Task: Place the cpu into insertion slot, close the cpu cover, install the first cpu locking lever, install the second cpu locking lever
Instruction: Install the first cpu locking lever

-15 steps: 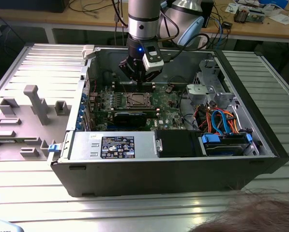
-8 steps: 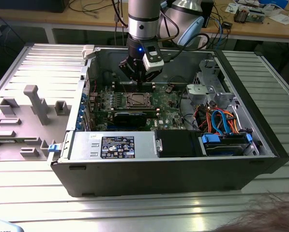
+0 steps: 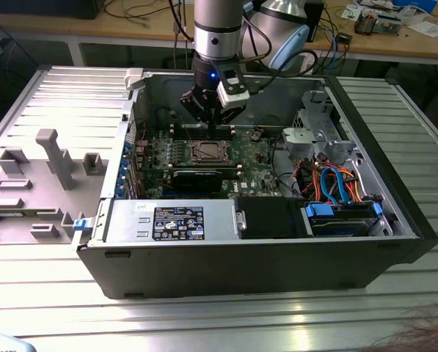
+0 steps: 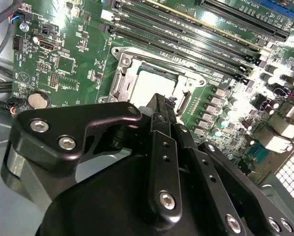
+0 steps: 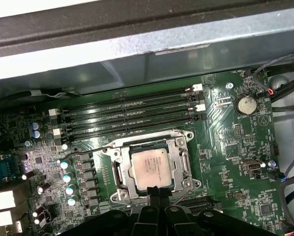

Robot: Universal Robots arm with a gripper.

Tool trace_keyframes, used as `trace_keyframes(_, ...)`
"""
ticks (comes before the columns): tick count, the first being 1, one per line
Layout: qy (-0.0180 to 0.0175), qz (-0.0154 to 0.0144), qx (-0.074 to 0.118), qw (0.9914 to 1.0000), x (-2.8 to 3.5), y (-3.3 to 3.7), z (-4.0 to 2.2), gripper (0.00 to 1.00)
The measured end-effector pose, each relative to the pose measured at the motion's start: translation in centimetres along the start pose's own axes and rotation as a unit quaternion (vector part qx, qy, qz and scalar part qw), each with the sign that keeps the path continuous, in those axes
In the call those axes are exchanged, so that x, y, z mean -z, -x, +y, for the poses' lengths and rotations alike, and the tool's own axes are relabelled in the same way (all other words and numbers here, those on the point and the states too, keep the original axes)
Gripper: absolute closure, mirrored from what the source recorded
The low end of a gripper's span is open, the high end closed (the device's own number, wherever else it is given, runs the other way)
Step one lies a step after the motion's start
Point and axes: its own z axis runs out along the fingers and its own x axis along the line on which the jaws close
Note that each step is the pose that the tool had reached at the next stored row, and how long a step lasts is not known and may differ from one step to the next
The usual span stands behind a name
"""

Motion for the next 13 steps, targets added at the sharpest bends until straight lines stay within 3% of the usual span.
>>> trace_keyframes(13,0.0003,-0.0007,0.012,0.99993,0.0,0.0,0.0,0.89)
